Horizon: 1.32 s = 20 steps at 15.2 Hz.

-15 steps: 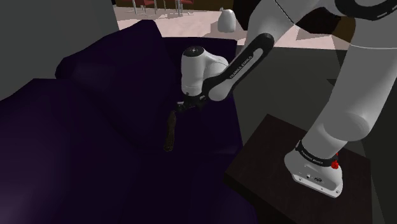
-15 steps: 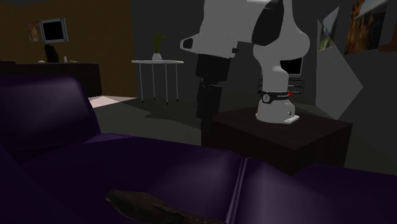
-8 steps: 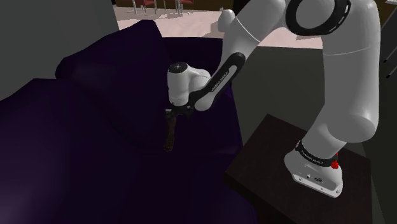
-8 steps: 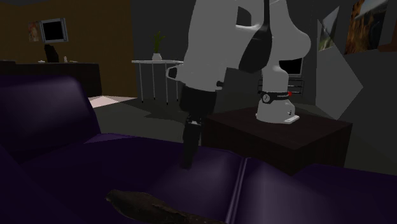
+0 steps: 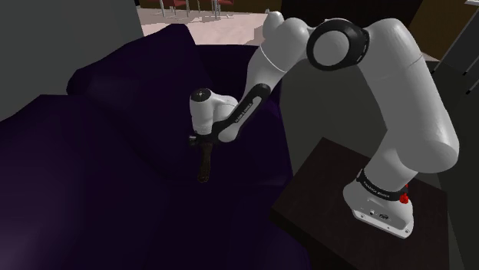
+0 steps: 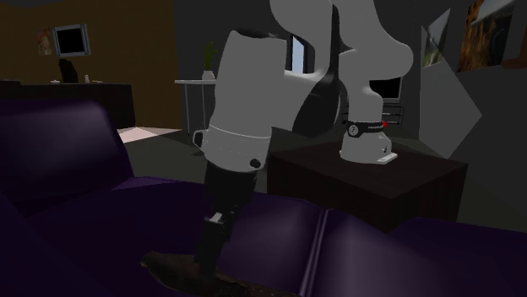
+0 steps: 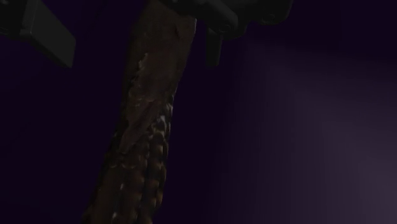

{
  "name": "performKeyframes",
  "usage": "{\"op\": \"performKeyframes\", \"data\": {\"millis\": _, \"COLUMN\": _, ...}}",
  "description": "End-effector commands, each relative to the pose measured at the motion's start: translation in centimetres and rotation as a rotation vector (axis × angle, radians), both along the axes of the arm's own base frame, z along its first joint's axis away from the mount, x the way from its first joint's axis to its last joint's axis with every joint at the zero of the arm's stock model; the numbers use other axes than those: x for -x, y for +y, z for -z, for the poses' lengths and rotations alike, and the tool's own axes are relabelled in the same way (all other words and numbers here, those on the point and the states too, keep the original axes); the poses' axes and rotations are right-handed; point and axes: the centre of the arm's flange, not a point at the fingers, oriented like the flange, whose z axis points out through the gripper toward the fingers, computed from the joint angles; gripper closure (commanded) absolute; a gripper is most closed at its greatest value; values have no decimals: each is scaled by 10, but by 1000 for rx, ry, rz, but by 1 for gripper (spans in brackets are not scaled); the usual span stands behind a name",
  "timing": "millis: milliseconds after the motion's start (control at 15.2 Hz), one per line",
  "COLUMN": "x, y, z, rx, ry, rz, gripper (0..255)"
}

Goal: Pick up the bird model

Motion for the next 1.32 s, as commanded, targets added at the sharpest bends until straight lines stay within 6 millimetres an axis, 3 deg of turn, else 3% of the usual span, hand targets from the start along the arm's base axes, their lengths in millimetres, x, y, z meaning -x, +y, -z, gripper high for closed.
{"op": "performKeyframes", "data": {"millis": 0, "x": -3, "y": 0, "z": 12, "rx": 0, "ry": -2, "rz": 6, "gripper": 0}}
{"op": "performKeyframes", "data": {"millis": 330, "x": -3, "y": 0, "z": 41, "rx": 0, "ry": -2, "rz": 6, "gripper": 0}}
{"op": "performKeyframes", "data": {"millis": 462, "x": -3, "y": 0, "z": 41, "rx": 0, "ry": -2, "rz": 5, "gripper": 0}}
{"op": "performKeyframes", "data": {"millis": 528, "x": -3, "y": 1, "z": 41, "rx": 0, "ry": -2, "rz": 5, "gripper": 255}}
{"op": "performKeyframes", "data": {"millis": 1122, "x": -3, "y": 0, "z": 41, "rx": 0, "ry": -2, "rz": 6, "gripper": 255}}
{"op": "performKeyframes", "data": {"millis": 1254, "x": -3, "y": 0, "z": 30, "rx": 0, "ry": -2, "rz": 5, "gripper": 255}}
